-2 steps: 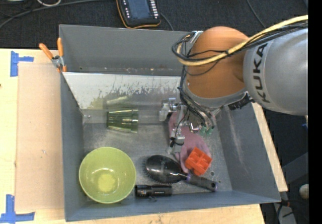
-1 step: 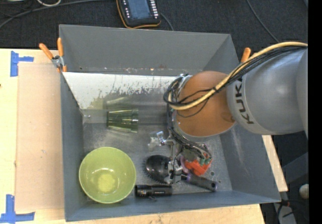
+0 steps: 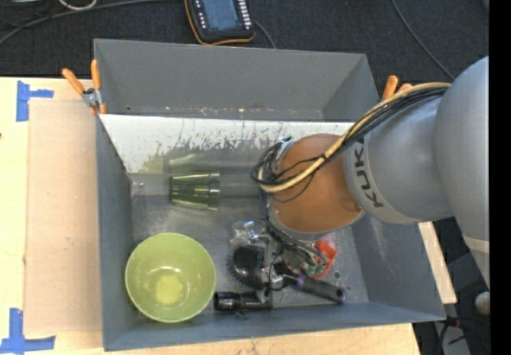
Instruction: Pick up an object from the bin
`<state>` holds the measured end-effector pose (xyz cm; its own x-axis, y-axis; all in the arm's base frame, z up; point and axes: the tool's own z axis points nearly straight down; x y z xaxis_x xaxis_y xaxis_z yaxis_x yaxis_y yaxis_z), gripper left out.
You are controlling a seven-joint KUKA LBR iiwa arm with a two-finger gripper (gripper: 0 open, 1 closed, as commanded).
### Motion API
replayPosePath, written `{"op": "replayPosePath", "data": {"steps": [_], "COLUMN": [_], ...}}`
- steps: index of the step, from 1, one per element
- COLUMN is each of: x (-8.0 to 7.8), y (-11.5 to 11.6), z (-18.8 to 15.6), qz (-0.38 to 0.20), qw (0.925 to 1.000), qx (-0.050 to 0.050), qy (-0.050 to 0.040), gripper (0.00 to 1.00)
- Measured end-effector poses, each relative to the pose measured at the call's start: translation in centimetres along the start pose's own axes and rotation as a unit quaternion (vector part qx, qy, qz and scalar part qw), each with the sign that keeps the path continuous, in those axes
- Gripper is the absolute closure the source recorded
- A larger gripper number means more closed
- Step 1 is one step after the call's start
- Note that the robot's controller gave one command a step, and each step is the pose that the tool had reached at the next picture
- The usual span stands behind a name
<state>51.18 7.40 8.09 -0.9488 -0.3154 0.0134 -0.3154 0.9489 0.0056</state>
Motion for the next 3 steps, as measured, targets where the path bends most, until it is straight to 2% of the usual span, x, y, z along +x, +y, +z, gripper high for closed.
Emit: {"op": "replayPosePath", "data": {"steps": [1, 2, 3], "x": [3.4, 2.6, 3.7], "y": [-1.9, -4.2, -2.8], "z": [0.7, 1.0, 0.9], "qz": [-0.021, 0.005, -0.007], "qw": [0.9997, 1.0, 1.0], "qx": [0.001, -0.001, 0.0], "qy": [-0.0114, -0.0071, -0.0051], "gripper": [0.0, 0.0, 1.0]}}
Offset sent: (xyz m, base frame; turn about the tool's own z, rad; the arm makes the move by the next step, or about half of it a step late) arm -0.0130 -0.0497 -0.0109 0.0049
